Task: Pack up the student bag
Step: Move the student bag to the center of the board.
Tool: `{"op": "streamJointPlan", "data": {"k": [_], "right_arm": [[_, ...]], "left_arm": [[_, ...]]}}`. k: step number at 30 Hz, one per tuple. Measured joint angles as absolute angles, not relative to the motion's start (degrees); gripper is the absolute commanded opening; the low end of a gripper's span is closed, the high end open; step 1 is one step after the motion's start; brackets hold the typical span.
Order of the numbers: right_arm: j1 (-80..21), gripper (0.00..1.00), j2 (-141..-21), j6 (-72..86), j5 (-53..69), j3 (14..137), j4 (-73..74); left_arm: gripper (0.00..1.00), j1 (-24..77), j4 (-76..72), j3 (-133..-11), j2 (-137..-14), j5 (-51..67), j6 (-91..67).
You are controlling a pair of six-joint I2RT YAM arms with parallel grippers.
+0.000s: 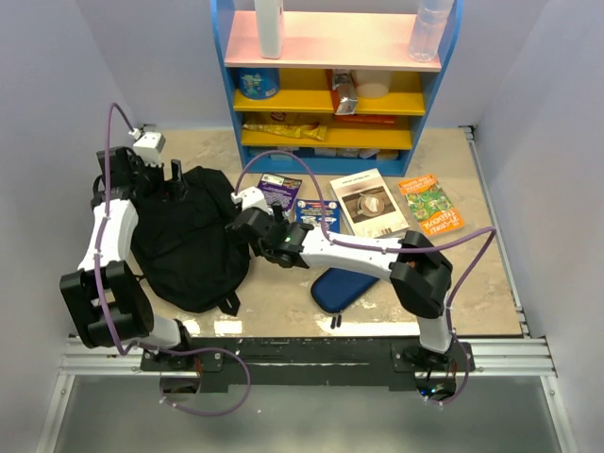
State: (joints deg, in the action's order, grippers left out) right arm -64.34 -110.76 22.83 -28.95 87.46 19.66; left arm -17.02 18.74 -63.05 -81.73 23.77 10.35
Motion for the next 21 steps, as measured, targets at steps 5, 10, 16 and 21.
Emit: {"op": "streamJointPlan", "data": {"k": [5,10,16,21], "right_arm": [[-65.4,0.99,-112.9,22.2,-28.2,87.6,18.0],[-65.5,0.97,-115.3,22.0,-27.2,87.6,13.2],[-65.5,0.86,-119.0,22.5,-24.3,87.0,8.8],[-65.4,0.51,-119.7,23.4,-22.2,84.2,5.0]], "left_arm": [[0.97,-17.7,16.6,-63.3,-85.6,23.1,10.7],[0.97,-19.6,15.7,-66.4,-91.5,23.1,10.7],[0.97,-21.2,14.7,-67.3,-93.3,23.6,11.6],[0.94,-21.2,14.3,-65.6,-92.8,23.8,14.5]]}}
